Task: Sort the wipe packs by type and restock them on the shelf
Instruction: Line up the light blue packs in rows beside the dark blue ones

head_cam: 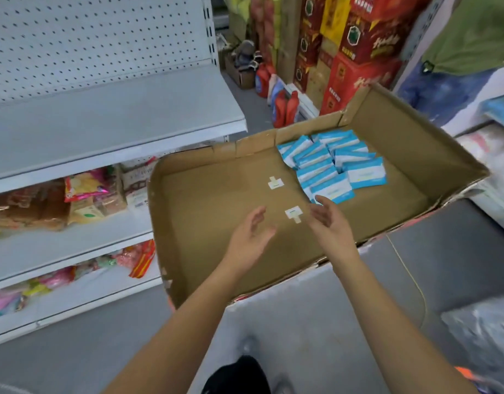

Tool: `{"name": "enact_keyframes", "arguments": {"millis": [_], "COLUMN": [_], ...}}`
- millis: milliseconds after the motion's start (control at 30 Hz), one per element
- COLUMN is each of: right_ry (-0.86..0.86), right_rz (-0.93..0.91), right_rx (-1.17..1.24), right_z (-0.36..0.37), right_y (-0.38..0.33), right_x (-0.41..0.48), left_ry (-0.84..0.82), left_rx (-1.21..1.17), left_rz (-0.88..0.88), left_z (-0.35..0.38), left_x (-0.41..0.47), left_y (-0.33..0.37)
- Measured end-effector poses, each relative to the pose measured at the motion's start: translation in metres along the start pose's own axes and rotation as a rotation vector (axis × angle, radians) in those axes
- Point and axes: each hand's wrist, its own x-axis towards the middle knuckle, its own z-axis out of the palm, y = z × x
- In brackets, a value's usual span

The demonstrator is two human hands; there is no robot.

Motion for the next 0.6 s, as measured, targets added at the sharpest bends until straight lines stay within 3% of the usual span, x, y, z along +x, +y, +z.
{"name": "enact_keyframes", "arguments": {"millis": [400, 600], "right_ry": [0.032, 0.089], "right_rz": [0.13, 0.174], "right_rx": [-0.259, -0.314], "right_z": [-0.106, -0.158], "right_y": [0.038, 0.038], "right_x": [0.136, 0.203], "left_ry": [0.087, 0.044], "left_rx": [0.164, 0.375], "left_rz": [-0.009, 0.214], "left_z": [0.122, 0.168], "left_x": [0.136, 0.187], "left_y": [-0.006, 0.006]}}
